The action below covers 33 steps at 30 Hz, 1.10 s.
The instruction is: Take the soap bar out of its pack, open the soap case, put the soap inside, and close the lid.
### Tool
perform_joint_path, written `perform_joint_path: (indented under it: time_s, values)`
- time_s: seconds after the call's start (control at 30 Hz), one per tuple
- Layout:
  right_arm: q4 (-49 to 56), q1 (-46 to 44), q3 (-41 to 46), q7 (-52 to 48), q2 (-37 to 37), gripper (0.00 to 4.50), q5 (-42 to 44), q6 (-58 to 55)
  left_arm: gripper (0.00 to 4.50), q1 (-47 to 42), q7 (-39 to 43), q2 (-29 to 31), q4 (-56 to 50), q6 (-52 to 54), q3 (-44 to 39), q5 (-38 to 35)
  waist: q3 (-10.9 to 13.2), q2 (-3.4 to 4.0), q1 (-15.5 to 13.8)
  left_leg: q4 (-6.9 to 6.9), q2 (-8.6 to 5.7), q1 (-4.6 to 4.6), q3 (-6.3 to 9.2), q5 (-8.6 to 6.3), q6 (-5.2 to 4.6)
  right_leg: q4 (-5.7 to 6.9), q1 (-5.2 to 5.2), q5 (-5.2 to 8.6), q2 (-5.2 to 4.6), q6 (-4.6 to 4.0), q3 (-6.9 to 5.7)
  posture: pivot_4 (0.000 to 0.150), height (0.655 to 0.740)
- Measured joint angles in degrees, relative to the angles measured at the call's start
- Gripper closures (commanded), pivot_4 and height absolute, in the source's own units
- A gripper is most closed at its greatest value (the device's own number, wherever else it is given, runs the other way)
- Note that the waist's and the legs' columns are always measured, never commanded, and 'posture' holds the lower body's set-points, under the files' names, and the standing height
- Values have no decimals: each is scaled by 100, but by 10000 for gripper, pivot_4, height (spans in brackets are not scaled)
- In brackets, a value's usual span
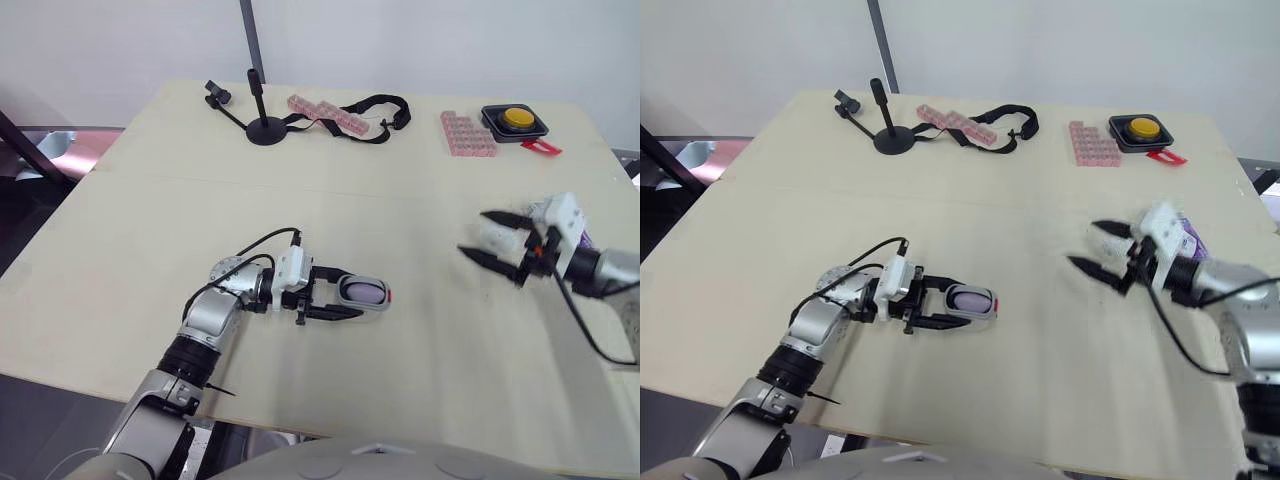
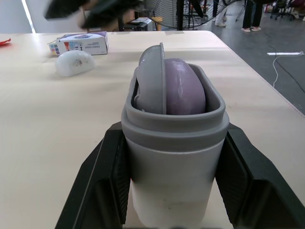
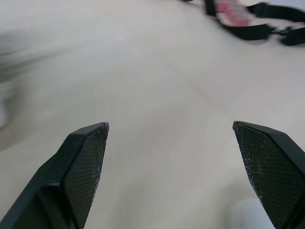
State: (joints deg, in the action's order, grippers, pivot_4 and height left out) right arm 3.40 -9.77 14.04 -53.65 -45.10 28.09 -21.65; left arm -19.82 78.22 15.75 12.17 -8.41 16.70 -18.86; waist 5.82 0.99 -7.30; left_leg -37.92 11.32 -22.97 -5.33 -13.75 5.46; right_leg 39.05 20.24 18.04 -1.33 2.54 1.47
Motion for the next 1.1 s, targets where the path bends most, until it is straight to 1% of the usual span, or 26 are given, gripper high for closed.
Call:
perform_joint_path:
  time_s: [0.2,0.57,0.87,1.1]
  values:
    - [-770,-372,-124,256,-34,506,-422,-81,26103,0,-47,-28,7,0,6,-2,-1,1,-45,-5,0,-12,0,-2,-4,3,-1,0,15,0,-2,1500,7400]
    - [-2067,-580,-295,-29,-79,506,-808,84,26103,40,-80,-12,-94,10,22,43,-4,7,-40,-14,2,-25,-2,-2,-4,4,2,0,16,0,-15,1500,7400]
    - [-2666,-818,-377,-121,-74,506,-886,142,26103,92,-163,-17,-160,37,23,55,-6,9,-40,-24,4,-29,-1,-2,-8,8,4,0,16,-1,-19,1500,7400]
    - [-2793,-902,-523,-177,13,506,-956,144,26103,119,-226,-26,-193,46,24,61,-6,11,-45,-29,5,-33,-1,-3,-10,9,6,0,15,-1,-21,1500,7400]
